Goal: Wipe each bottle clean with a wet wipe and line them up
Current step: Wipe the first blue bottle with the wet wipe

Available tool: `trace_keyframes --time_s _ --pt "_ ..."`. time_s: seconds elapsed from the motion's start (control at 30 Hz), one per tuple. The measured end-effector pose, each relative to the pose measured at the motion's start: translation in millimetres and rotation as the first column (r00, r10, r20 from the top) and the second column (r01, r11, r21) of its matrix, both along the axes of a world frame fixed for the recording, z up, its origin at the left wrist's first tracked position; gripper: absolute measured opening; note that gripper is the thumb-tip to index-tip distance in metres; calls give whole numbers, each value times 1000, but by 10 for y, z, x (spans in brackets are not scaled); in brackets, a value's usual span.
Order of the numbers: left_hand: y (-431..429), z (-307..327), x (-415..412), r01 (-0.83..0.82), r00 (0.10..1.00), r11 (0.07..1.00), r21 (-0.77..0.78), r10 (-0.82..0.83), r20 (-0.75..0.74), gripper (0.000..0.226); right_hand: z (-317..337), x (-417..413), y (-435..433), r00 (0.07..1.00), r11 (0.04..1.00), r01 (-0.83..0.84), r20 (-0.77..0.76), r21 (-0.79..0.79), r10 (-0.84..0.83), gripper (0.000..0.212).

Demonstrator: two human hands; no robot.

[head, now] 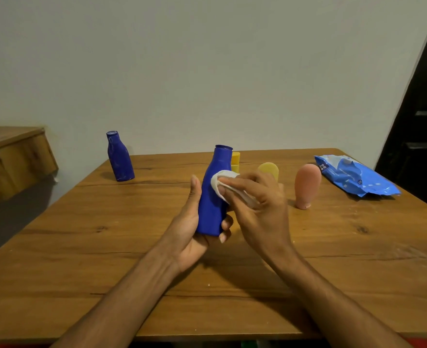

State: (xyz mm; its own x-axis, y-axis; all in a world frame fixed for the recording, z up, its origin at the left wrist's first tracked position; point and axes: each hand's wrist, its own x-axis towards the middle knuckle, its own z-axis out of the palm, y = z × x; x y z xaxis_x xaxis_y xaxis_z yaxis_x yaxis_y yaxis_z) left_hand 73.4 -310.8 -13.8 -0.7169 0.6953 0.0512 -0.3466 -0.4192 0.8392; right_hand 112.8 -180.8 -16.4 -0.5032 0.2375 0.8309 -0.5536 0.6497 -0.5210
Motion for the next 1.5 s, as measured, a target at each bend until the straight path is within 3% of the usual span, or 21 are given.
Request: trace_keyframes --time_s 0.07,0.17,0.23,0.37,0.53,0.67,0.87,1.07,1.23,1.37,1.5 --pt "6 0 25 -4 999 999 -54 2 -42 64 16 -8 33 998 998 38 -45 -40 -40 23" --pt "24 0 44 -44 997 996 -81 38 -73 66 0 7 40 993 995 87 -89 54 -82 23" --pt "26 -10 25 -82 994 993 -84 74 -85 65 -27 8 40 993 989 89 -84 116 -79 25" --pt "43 -11 19 -126 989 984 -125 115 -90 64 -15 5 74 994 991 97 -63 87 -91 24" --pt "27 -12 -17 -196 979 978 -67 199 50 64 -26 66 3 994 933 67 52 355 -91 29" --pt "29 -6 -13 -180 981 982 -50 183 62 62 -21 53 1 995 963 91 26 252 -101 28" --pt "-12 20 -45 -179 955 984 -9 176 238 76 -32 61 -17 996 933 -82 71 351 61 25" --pt "-8 57 -17 -210 950 977 28 197 244 70 -49 12 -20 993 996 -60 106 58 54 34" --pt "-49 109 -22 -180 944 981 73 151 294 70 -18 47 -39 985 981 -145 107 130 132 29" --pt "-102 169 -59 -108 965 990 93 82 250 80 17 65 -60 965 954 -248 124 170 229 24" --pt "-142 222 -80 -139 964 972 187 90 250 74 16 66 -55 937 930 -331 170 162 304 22"
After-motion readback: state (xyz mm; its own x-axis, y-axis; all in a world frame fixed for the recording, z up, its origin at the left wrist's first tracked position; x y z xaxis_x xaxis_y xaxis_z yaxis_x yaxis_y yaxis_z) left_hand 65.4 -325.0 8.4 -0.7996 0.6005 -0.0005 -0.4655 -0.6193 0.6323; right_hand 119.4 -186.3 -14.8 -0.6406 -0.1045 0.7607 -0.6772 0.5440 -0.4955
